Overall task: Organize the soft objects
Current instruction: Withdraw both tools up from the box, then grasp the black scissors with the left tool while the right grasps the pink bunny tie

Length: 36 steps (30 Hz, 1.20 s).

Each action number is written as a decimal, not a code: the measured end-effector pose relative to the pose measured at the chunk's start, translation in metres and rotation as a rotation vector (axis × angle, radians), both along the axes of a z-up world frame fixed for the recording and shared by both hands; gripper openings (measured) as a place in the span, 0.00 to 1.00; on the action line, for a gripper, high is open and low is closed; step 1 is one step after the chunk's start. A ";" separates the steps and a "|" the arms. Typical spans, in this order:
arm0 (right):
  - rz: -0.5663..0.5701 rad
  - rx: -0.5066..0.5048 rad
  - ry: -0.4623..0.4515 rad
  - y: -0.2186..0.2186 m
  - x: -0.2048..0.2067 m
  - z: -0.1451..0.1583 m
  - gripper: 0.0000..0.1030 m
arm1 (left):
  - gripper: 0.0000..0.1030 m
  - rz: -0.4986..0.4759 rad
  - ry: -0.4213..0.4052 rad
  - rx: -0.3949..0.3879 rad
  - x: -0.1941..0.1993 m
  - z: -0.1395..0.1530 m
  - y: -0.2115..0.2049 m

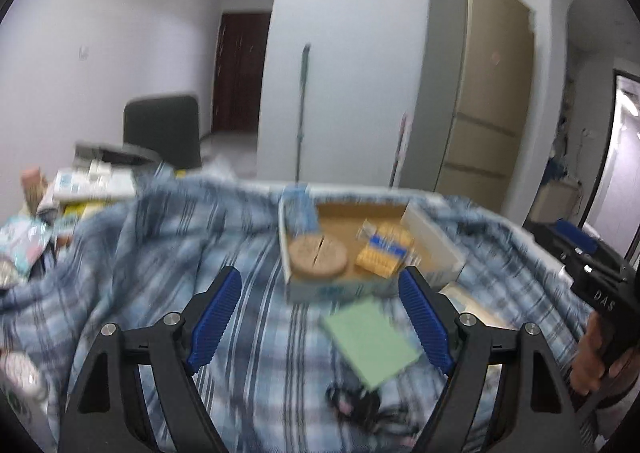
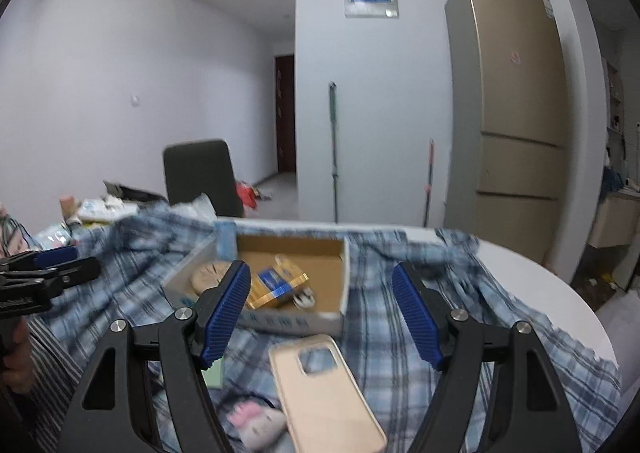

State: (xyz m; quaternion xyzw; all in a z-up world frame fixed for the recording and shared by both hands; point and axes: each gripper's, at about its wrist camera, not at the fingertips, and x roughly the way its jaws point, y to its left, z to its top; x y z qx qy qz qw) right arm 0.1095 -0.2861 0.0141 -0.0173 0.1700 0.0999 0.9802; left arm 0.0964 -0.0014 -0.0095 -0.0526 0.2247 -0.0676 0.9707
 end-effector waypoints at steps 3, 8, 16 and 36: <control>-0.013 0.022 0.062 -0.008 0.007 -0.005 0.70 | 0.81 0.030 0.087 -0.007 -0.002 -0.015 0.007; 0.002 0.007 0.106 -0.009 0.009 -0.006 0.70 | 0.81 -0.017 0.225 0.026 -0.001 -0.032 0.006; 0.034 -0.038 0.147 -0.004 0.004 -0.010 0.70 | 0.81 -0.286 0.479 0.106 0.011 -0.052 -0.033; 0.072 -0.065 0.202 0.006 0.006 -0.015 0.70 | 0.09 -0.294 0.550 0.081 0.027 -0.050 -0.034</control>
